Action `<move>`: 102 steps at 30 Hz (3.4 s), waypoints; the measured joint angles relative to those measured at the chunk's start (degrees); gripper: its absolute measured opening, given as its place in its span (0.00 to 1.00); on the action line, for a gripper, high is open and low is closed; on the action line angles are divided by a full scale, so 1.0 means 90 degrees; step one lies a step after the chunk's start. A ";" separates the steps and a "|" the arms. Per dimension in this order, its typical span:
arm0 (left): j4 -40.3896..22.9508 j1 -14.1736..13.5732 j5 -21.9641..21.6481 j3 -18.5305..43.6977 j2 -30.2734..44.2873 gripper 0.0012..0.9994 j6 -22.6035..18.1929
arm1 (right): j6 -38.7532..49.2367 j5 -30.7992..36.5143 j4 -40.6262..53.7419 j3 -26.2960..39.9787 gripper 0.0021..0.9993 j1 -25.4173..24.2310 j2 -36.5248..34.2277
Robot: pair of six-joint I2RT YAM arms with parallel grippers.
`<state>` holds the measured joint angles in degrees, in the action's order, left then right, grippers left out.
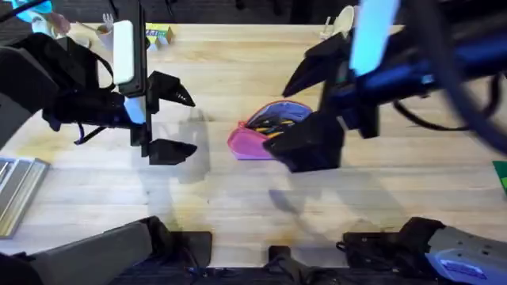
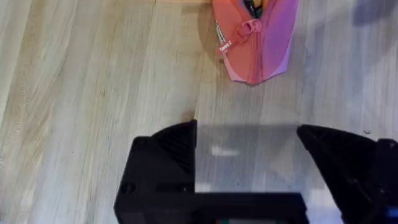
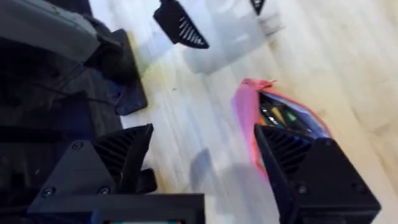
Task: Unzip the bag, pick up the pens from the table one at a time and place them inside, then zip the bag closed.
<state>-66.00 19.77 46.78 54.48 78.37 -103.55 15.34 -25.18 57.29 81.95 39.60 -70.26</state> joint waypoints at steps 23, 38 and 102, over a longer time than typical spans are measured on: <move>0.0000 0.0000 0.0000 0.0000 0.0002 1.00 0.0000 | -0.1804 -0.0042 -0.1967 0.0000 1.00 0.0434 -0.1575; 0.0000 0.0000 0.0000 0.0000 0.0000 0.99 0.0000 | -0.3204 0.0808 -0.2027 0.0000 1.00 0.0431 -0.2530; 0.0000 0.0000 -0.0001 0.0000 0.0001 1.00 0.0000 | -0.2506 0.2154 -0.1768 0.0000 0.56 0.0648 -0.3614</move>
<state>-66.00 19.77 46.77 54.48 78.38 -103.55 -7.21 -5.79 41.37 81.95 45.43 -102.78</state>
